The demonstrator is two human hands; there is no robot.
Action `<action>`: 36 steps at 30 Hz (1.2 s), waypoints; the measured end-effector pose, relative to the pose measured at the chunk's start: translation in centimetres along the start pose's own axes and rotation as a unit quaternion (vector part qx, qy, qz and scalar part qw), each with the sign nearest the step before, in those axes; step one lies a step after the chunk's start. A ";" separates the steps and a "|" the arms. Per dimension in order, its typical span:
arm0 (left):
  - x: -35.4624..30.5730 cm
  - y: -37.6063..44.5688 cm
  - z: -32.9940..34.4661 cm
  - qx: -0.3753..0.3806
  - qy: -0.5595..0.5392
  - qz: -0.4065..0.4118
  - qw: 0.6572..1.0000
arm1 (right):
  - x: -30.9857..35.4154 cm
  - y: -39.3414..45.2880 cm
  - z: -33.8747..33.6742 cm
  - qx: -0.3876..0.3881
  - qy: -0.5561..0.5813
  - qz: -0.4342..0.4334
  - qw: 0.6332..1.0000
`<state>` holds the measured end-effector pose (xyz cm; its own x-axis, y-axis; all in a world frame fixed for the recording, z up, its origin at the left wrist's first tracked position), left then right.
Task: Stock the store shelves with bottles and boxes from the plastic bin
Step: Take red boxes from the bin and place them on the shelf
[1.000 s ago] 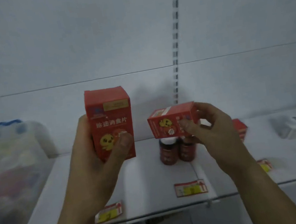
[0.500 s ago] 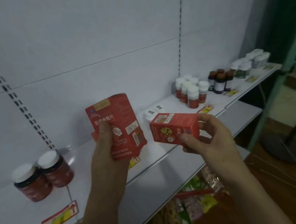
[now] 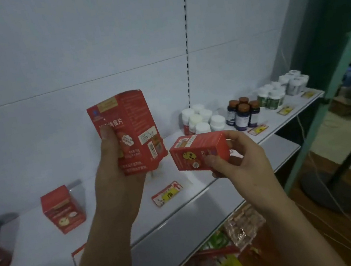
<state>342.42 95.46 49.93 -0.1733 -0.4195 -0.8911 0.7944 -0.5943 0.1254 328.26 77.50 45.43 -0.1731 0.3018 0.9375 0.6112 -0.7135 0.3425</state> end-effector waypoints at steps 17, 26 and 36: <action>-3.4 -8.4 -15.9 -0.361 -0.028 0.080 0.929 | -0.2 7.5 22.6 0.403 -0.061 -0.164 0.898; -1.4 -10.8 -20.9 -0.393 -0.016 0.021 0.919 | -2.2 7.3 32.3 0.526 -0.239 -0.238 0.781; -1.5 -8.6 -25.2 -0.342 0.016 -0.002 0.940 | -4.7 5.7 36.4 0.572 -0.335 -0.263 0.701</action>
<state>350.52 118.43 39.18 -0.1692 -0.3910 -0.9047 0.9838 -0.0123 -0.1787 360.69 95.01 40.71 -0.4393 0.8361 0.3286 0.8849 0.4657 -0.0018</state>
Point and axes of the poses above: each hand's wrist, its own y-axis towards the middle knuckle, its own z-axis out of the palm, x = y × z, the point moved 9 cm from there along y, towards the middle knuckle, and after that the axes turned 8 degrees about -z, right-handed, at the moved point
